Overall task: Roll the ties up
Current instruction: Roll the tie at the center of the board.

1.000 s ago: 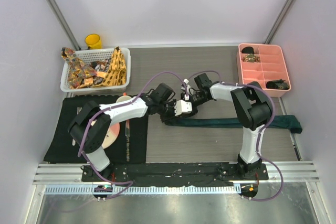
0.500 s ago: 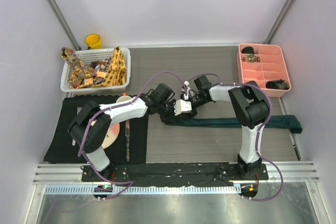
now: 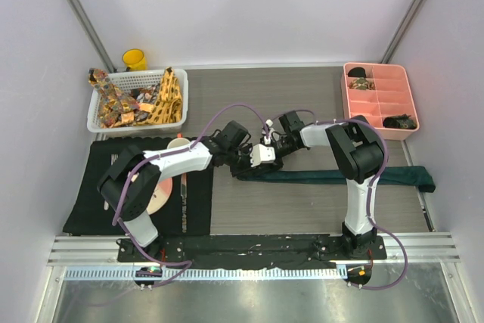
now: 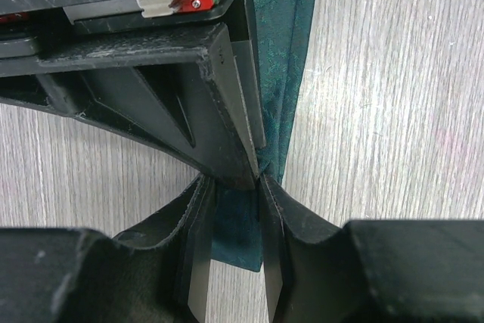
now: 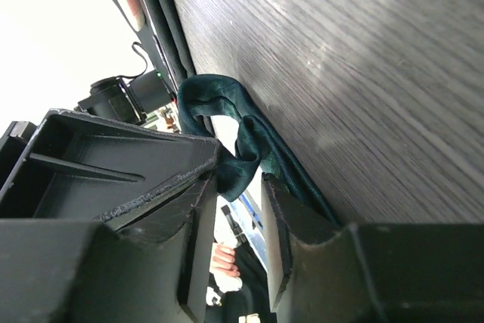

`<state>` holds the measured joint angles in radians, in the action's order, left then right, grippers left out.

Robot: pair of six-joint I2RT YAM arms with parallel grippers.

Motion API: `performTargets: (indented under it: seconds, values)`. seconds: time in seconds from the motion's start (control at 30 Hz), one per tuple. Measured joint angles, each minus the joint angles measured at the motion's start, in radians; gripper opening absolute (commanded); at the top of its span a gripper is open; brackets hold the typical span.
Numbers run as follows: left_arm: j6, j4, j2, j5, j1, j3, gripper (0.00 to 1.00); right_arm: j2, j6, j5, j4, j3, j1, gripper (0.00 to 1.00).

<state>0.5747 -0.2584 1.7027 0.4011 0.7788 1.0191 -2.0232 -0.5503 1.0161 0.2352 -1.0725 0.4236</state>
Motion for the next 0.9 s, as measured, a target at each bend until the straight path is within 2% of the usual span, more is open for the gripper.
performTargets:
  seconds: [0.07,0.13,0.17,0.2,0.23,0.33,0.7,0.9]
  values:
    - [0.000,0.003,0.000,0.000,0.000,-0.002,0.33,0.000,-0.012,0.000,-0.011,0.004,0.000,0.15]
    - [0.000,0.005,0.000,0.002,0.000,-0.002,0.41,0.000,-0.021,0.000,-0.021,0.005,0.000,0.01]
    - [0.000,0.007,0.000,0.003,0.000,-0.002,0.45,0.000,-0.025,-0.001,-0.029,0.005,0.000,0.01]
    - [0.000,0.008,0.000,0.003,0.000,-0.002,0.56,0.000,-0.026,-0.001,-0.029,0.005,0.000,0.01]
    - [0.002,0.008,-0.001,0.003,0.000,-0.002,0.60,0.000,-0.024,-0.001,-0.030,0.005,0.000,0.01]
    - [0.003,0.003,-0.004,0.010,-0.010,-0.002,0.67,0.000,0.008,-0.014,-0.006,0.003,-0.003,0.01]
    - [0.125,-0.114,-0.077,0.047,-0.084,-0.023,0.65,0.000,0.138,-0.086,0.111,-0.014,-0.009,0.01]
    - [0.144,-0.148,-0.037,0.074,-0.081,-0.014,0.51,0.000,0.161,-0.100,0.127,-0.024,-0.009,0.01]
